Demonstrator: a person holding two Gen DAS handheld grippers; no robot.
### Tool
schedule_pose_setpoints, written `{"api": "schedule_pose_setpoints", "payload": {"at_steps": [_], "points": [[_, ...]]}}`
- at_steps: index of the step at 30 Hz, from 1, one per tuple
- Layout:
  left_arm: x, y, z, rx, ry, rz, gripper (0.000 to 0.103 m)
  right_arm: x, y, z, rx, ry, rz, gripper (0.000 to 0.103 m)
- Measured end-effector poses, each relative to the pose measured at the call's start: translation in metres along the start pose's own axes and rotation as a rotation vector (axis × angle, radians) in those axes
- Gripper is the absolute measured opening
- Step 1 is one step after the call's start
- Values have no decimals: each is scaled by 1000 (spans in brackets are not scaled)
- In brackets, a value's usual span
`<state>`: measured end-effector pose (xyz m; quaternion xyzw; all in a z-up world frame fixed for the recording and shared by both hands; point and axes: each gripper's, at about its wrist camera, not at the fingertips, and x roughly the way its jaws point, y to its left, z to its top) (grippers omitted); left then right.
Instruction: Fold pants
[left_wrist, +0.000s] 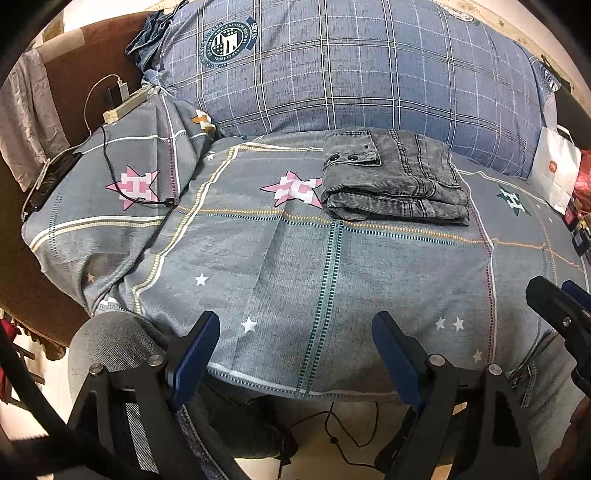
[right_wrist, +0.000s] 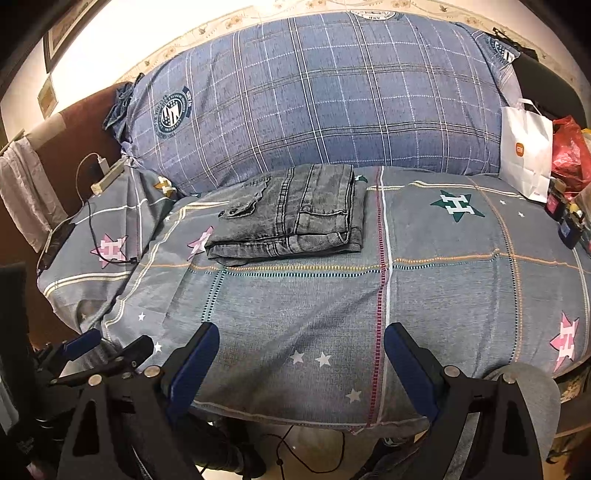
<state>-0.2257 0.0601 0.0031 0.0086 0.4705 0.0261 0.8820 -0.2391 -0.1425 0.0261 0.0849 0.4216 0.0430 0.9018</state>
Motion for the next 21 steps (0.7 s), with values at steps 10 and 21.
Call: {"api": "schedule_pose_setpoints", "payload": {"at_steps": [10,21], "points": [[12,-7,27,22,-67,-51,85,18,4,18,-24,-28,-17,92],[64,-19,75,45,-133,-97,85,56,-6,52,-27,-52,-10,92]]}}
